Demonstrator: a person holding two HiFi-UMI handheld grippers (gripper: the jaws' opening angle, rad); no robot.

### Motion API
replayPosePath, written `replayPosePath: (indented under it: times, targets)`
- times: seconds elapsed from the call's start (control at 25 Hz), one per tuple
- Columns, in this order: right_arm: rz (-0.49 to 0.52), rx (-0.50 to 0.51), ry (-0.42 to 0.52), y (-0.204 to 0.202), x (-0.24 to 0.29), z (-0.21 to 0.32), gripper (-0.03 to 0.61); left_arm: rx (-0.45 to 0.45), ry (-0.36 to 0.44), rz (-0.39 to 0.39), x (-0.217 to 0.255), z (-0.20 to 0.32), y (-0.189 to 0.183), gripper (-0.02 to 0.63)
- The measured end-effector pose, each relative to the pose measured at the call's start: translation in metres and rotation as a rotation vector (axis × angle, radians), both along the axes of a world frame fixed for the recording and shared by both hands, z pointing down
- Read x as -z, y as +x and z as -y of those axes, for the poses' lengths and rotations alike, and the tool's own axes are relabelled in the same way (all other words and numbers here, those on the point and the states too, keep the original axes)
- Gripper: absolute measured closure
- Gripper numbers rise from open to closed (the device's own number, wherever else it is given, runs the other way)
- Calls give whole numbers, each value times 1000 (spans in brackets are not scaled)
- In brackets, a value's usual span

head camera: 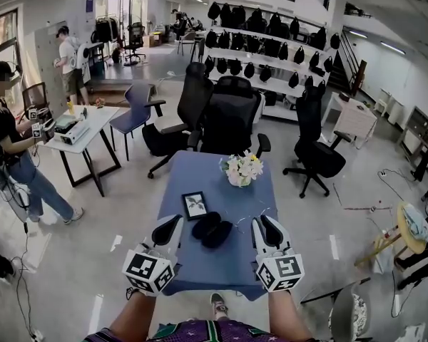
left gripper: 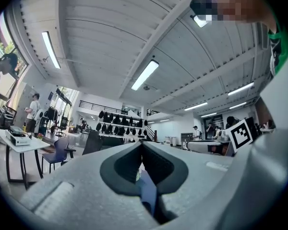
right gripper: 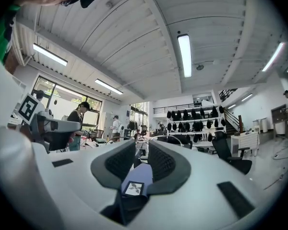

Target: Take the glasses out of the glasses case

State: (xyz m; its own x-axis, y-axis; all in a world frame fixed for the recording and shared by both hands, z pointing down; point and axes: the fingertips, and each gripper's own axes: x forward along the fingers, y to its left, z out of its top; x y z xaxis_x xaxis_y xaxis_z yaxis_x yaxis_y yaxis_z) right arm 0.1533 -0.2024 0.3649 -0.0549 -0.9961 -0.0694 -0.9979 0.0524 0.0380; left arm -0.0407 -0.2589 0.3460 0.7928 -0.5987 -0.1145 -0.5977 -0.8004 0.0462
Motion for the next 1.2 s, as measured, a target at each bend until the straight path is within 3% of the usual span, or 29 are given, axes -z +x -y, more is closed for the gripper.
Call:
replayPosePath:
  times: [0.48, 1.2]
  targets:
    - [15, -13, 18, -22, 5, -4, 497, 16, -2, -15, 3, -7, -29, 598]
    - [-9, 48, 3, -55, 8, 12, 497, 28, -13, -2, -1, -4, -53, 598]
